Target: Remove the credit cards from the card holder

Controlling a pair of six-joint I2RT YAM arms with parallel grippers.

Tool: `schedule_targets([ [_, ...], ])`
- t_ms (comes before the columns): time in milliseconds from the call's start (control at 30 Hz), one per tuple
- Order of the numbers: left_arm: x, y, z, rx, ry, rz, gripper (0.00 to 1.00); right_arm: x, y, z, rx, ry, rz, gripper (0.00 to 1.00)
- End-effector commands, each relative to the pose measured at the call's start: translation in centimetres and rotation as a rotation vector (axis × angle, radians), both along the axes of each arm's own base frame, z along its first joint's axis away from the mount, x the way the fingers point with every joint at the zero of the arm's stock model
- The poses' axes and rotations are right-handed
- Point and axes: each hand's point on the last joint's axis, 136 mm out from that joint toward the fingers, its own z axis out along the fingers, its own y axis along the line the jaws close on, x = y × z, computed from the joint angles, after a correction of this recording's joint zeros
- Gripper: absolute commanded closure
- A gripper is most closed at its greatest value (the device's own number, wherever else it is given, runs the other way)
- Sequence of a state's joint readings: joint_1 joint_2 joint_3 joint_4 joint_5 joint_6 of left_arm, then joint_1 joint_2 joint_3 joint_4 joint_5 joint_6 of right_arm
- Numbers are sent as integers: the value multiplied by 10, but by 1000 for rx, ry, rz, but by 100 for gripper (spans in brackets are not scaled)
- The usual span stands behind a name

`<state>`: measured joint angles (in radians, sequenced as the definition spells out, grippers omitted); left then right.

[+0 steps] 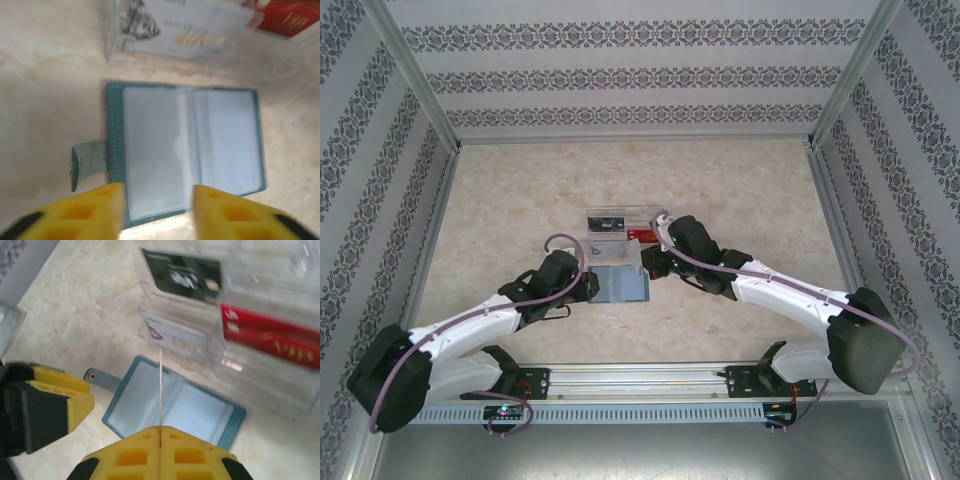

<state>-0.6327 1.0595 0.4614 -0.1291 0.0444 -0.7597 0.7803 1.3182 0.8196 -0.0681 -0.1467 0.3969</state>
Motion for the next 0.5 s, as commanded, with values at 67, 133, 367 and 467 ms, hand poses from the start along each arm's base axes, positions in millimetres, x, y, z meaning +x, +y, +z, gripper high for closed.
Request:
schedule_targets([
  [67,-13,33,9,42,-40,86,26,-4,16,9,-302,-332,276,100],
  [133,-18,43,13,40,-66,114,15,-3,25,10,-374,-420,362,100],
  [367,-34,72,23,16,-153,198,0,13,43,2,-610,-582,534,100],
  [467,-40,80,26,5,-176,215,0,18,51,-9,-716,-648,635,100],
])
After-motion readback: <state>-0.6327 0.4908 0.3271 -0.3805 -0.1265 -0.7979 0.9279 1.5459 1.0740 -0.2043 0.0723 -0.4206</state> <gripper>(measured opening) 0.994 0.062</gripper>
